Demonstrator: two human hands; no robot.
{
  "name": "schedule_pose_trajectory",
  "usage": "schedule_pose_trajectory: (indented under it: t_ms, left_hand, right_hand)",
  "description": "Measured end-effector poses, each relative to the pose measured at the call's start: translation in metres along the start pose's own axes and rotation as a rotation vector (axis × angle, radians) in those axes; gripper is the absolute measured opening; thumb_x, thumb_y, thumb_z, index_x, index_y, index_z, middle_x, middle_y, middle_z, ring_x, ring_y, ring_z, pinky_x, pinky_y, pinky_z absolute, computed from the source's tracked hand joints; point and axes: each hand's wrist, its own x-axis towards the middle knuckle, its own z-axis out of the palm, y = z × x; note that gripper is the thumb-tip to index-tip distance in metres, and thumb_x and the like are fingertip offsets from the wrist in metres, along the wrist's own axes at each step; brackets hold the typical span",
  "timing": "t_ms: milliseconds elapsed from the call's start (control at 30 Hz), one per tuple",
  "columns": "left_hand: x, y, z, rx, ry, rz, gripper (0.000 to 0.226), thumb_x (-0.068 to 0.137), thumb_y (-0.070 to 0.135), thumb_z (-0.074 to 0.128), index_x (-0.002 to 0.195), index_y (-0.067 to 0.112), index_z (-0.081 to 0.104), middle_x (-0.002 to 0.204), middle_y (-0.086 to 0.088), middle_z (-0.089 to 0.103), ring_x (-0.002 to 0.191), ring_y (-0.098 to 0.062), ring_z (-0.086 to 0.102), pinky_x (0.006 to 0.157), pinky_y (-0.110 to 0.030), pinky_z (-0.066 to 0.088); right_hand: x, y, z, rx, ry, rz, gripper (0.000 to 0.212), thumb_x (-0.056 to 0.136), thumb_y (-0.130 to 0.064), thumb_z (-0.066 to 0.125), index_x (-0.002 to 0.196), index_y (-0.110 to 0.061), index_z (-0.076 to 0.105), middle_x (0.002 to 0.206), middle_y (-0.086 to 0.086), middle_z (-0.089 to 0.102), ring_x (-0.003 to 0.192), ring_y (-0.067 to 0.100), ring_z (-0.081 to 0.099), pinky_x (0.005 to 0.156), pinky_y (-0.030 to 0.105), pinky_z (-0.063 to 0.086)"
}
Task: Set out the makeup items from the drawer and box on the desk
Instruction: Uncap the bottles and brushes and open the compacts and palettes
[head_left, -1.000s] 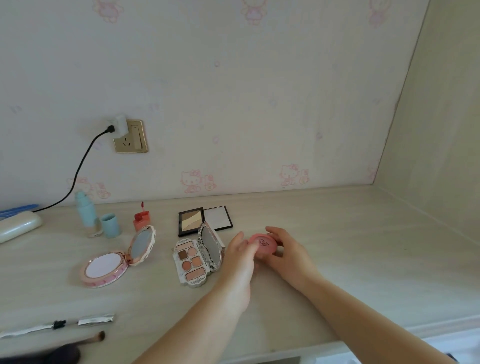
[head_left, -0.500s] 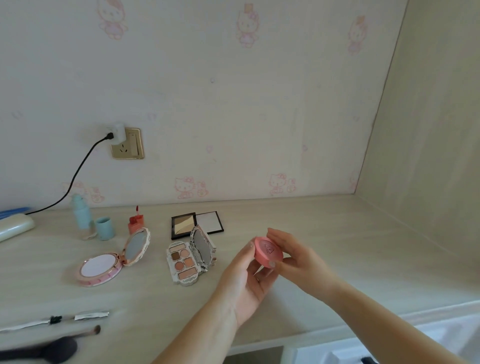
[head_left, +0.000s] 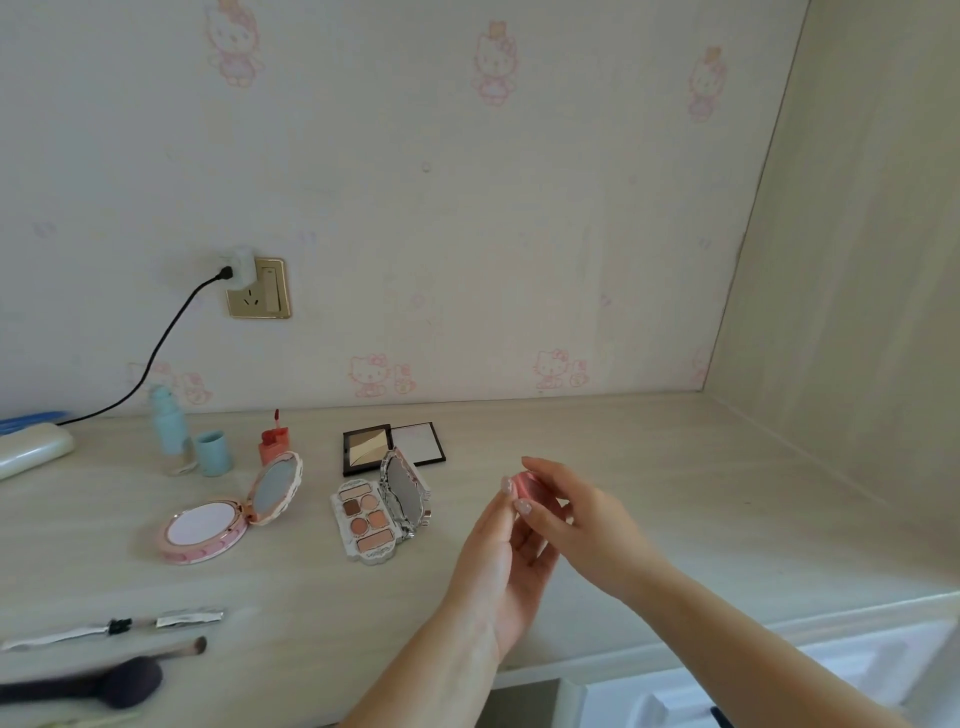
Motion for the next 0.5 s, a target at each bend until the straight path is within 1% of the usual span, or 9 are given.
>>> schedule_pose_trajectory:
  t_ms: [100, 167, 200, 267, 367, 433, 500]
  left_hand:
    - [0.001, -0.003, -0.001, 0.012, 0.032, 0.008, 0.034, 0.09, 0.036, 0.054, 0.109, 0.01, 0.067, 0.1, -0.01, 0.071, 0.088, -0.017, 0.067, 0.078, -0.027, 0.055]
    - [0.003, -0.004, -0.002, -0.01, 0.044, 0.015, 0.033, 0.091, 0.037, 0.053, 0.107, 0.011, 0.066, 0.097, -0.008, 0.07, 0.091, -0.017, 0.065, 0.078, -0.027, 0.054]
    - [0.004, -0.005, -0.001, -0.027, 0.048, 0.013, 0.034, 0.092, 0.038, 0.051, 0.106, 0.012, 0.066, 0.095, -0.007, 0.07, 0.094, -0.018, 0.064, 0.08, -0.028, 0.052]
    - [0.006, -0.007, -0.001, -0.069, 0.057, 0.005, 0.035, 0.093, 0.039, 0.049, 0.102, 0.011, 0.067, 0.098, -0.008, 0.071, 0.104, -0.02, 0.062, 0.092, -0.031, 0.047]
    - [0.01, -0.008, -0.003, -0.136, 0.086, -0.021, 0.037, 0.094, 0.039, 0.047, 0.102, 0.01, 0.067, 0.109, -0.01, 0.069, 0.114, -0.02, 0.059, 0.105, -0.033, 0.04]
    - [0.013, -0.008, -0.005, -0.181, 0.092, -0.03, 0.039, 0.094, 0.039, 0.047, 0.107, 0.008, 0.066, 0.118, -0.011, 0.066, 0.117, -0.02, 0.057, 0.11, -0.033, 0.035]
    - [0.017, -0.007, -0.007, -0.209, 0.103, -0.027, 0.039, 0.095, 0.038, 0.046, 0.111, 0.007, 0.064, 0.122, -0.012, 0.064, 0.118, -0.02, 0.056, 0.111, -0.033, 0.033]
  right_hand:
    - [0.0, 0.002, 0.005, -0.077, 0.002, -0.045, 0.043, 0.093, -0.039, 0.05, 0.135, -0.034, 0.045, 0.123, -0.012, 0.055, 0.112, 0.006, 0.054, 0.09, 0.017, 0.042]
    - [0.0, 0.003, 0.011, -0.091, 0.018, -0.069, 0.041, 0.095, -0.037, 0.046, 0.136, -0.032, 0.045, 0.128, -0.01, 0.053, 0.119, 0.007, 0.049, 0.097, 0.022, 0.041]
    - [0.0, 0.003, 0.015, -0.099, 0.035, -0.077, 0.04, 0.097, -0.035, 0.043, 0.136, -0.031, 0.045, 0.13, -0.01, 0.052, 0.121, 0.007, 0.047, 0.098, 0.021, 0.039]
    - [0.002, 0.003, 0.023, -0.121, 0.069, -0.082, 0.039, 0.098, -0.034, 0.039, 0.136, -0.031, 0.045, 0.13, -0.009, 0.052, 0.122, 0.008, 0.046, 0.096, 0.018, 0.037]
    - [0.006, 0.007, 0.036, -0.126, 0.095, -0.073, 0.038, 0.099, -0.033, 0.035, 0.135, -0.03, 0.047, 0.129, -0.007, 0.054, 0.121, 0.011, 0.046, 0.097, 0.022, 0.039]
    - [0.009, 0.011, 0.045, -0.098, 0.117, -0.068, 0.04, 0.098, -0.036, 0.032, 0.133, -0.029, 0.05, 0.126, -0.005, 0.056, 0.119, 0.015, 0.048, 0.098, 0.028, 0.041]
    - [0.013, 0.013, 0.052, -0.068, 0.146, -0.063, 0.045, 0.095, -0.04, 0.029, 0.131, -0.029, 0.052, 0.124, -0.005, 0.057, 0.117, 0.016, 0.05, 0.098, 0.029, 0.041]
